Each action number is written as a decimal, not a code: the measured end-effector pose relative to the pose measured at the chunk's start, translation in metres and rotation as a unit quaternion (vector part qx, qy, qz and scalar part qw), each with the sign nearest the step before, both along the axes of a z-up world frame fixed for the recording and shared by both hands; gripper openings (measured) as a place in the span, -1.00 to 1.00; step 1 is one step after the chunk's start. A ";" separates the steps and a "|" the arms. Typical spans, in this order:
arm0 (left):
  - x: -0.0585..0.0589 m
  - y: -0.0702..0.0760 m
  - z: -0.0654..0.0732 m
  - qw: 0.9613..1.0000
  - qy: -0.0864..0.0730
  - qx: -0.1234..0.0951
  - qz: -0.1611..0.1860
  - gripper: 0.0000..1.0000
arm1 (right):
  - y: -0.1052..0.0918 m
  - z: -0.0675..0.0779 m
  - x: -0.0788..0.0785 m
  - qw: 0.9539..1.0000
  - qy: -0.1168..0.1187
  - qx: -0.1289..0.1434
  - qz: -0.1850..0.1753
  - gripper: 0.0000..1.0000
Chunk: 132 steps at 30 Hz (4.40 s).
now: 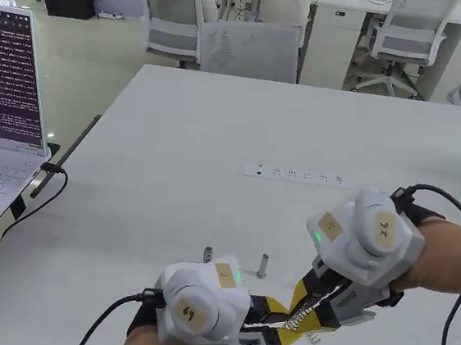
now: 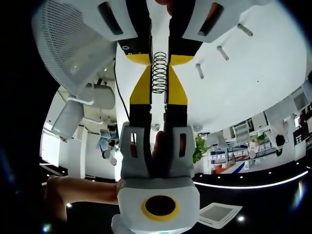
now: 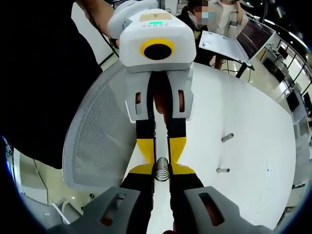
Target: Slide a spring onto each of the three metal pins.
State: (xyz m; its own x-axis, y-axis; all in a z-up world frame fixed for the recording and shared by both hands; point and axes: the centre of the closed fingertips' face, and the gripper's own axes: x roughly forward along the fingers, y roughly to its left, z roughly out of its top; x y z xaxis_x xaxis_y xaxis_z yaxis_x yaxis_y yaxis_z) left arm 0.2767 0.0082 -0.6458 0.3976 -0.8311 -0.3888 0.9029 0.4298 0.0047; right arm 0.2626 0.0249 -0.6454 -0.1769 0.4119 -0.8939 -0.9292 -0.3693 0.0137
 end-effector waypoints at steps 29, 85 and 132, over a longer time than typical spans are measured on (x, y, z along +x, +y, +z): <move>0.003 0.051 -0.014 0.997 0.035 -0.005 0.074 -0.67 | -0.010 -0.017 0.021 0.999 -0.010 -0.012 -0.048 -0.84; -0.001 0.214 -0.051 0.951 0.092 0.014 0.295 -0.04 | -0.023 -0.055 0.090 0.990 -0.019 -0.050 -0.130 -0.83; -0.002 0.212 -0.056 0.947 0.111 0.004 0.302 0.14 | 0.022 -0.074 0.163 0.989 -0.027 -0.065 -0.127 -0.83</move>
